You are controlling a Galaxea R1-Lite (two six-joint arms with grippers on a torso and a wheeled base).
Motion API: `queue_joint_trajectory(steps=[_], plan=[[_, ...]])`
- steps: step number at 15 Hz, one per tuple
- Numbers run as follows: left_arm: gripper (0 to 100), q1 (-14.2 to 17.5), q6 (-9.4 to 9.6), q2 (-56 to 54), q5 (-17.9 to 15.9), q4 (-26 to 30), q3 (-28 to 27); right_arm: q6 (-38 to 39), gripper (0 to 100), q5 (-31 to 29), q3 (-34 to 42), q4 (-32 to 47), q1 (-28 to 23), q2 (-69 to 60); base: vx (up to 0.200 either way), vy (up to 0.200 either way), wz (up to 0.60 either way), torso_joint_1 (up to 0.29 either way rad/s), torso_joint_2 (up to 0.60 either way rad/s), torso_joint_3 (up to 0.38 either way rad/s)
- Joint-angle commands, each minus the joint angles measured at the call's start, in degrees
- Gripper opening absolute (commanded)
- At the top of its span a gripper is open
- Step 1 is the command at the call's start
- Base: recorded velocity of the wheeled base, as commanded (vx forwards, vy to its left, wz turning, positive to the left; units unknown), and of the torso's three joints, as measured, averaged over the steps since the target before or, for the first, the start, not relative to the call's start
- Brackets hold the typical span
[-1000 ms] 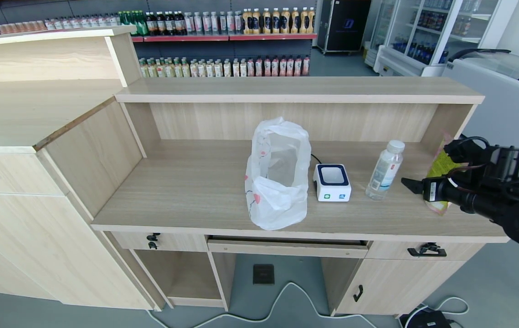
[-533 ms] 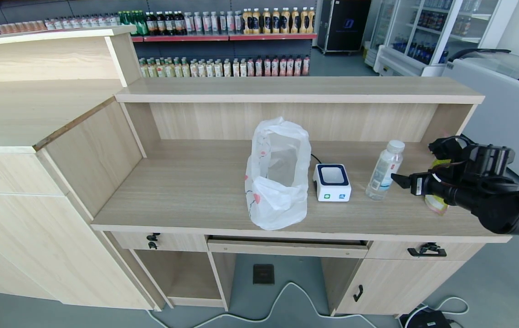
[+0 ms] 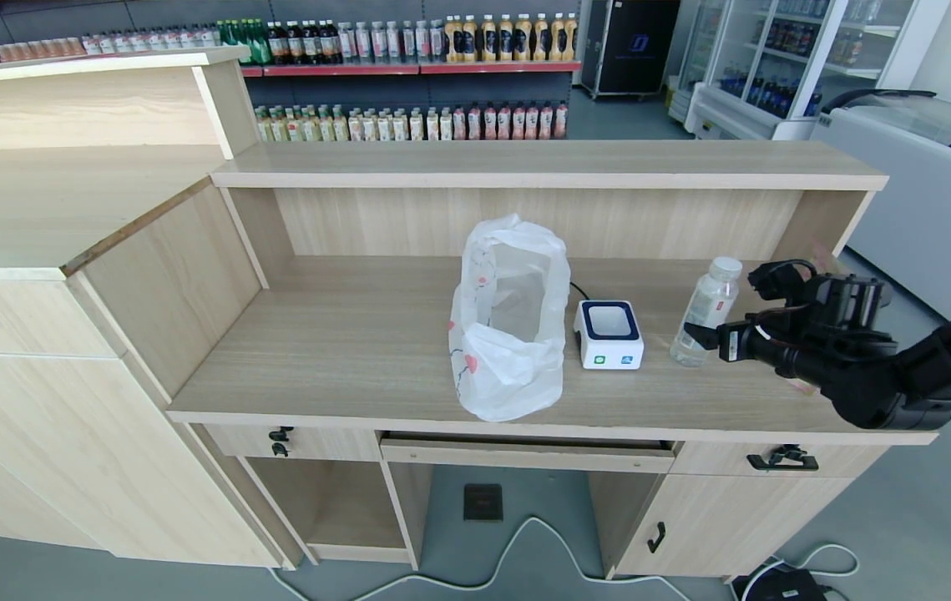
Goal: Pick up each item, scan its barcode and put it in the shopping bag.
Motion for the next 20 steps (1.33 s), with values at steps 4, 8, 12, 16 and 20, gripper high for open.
queue_joint_trajectory(steps=[4, 8, 12, 16, 20], plan=[[100, -0.01, -0.02, 0.02, 0.04, 0.00, 0.00, 0.16, 100, 3.62, -4.10, -0.22, 0.36, 3.59, 0.000, 0.000, 0.00, 0.000, 0.00, 0.000], [100, -0.01, -0.02, 0.02, 0.04, 0.00, 0.00, 0.68, 100, 4.06, -6.91, -0.57, 1.24, 5.70, 0.000, 0.000, 0.00, 0.000, 0.00, 0.000], [100, -0.01, -0.02, 0.02, 0.04, 0.00, 0.00, 1.83, 100, 3.97, -10.43, -0.57, 2.38, 7.54, 0.000, 0.000, 0.00, 0.000, 0.00, 0.000], [100, -0.01, -0.02, 0.02, 0.04, 0.00, 0.00, 1.83, 100, 3.88, -12.01, -0.57, 1.94, 7.81, 0.000, 0.000, 0.00, 0.000, 0.00, 0.000], [100, -0.01, -0.02, 0.02, 0.04, 0.00, 0.00, 1.74, 100, 3.80, -12.01, -1.36, 0.54, 7.89, 0.000, 0.000, 0.00, 0.000, 0.00, 0.000]])
